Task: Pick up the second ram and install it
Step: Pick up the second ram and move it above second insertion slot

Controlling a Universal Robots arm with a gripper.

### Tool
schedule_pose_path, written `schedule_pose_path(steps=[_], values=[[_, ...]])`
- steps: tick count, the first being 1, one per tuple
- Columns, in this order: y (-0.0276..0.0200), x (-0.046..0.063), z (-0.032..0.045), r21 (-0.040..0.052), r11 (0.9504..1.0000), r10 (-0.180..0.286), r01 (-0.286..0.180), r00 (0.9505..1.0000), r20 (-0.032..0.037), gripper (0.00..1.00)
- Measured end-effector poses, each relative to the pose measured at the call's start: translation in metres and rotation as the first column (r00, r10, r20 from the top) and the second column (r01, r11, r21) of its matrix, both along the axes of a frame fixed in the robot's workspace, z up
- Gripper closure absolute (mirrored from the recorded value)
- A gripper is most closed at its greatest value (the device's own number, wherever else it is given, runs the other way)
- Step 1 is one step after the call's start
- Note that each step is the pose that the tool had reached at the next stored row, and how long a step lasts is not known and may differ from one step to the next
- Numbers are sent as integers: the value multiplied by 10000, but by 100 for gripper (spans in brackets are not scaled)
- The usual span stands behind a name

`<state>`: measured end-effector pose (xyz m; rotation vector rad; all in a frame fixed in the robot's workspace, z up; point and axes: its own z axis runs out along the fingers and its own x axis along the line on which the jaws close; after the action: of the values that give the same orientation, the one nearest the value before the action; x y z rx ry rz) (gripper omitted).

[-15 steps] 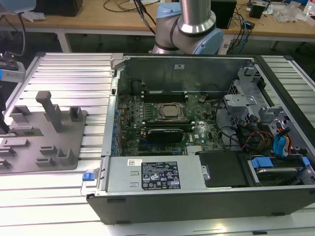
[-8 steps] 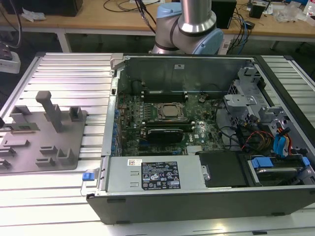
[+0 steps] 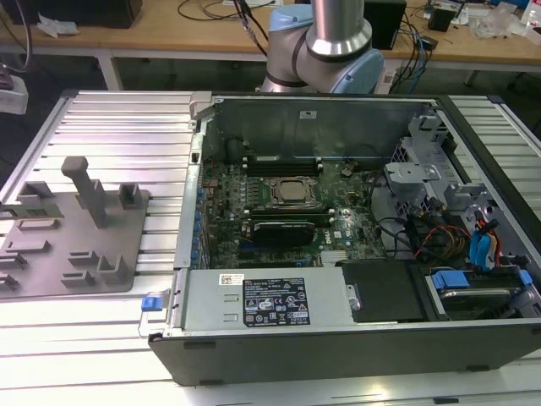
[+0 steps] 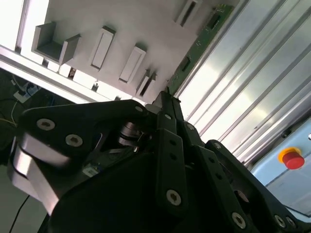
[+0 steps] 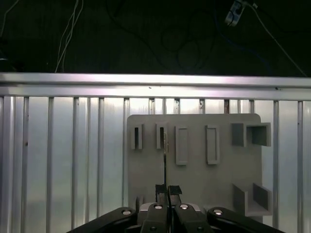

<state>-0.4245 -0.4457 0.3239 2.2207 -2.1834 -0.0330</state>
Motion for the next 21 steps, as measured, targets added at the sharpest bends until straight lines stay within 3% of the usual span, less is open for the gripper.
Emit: schedule_pose_path(steps=[3, 12, 19, 21], values=[[0, 0, 76, 0, 10000, 0, 0, 10000, 1, 91], [0, 1, 479, 5, 10000, 0, 0, 10000, 15, 91], [0, 1, 678, 6, 10000, -1, 1, 10000, 17, 91], [0, 1, 767, 9, 10000, -1, 1, 10000, 19, 91]])
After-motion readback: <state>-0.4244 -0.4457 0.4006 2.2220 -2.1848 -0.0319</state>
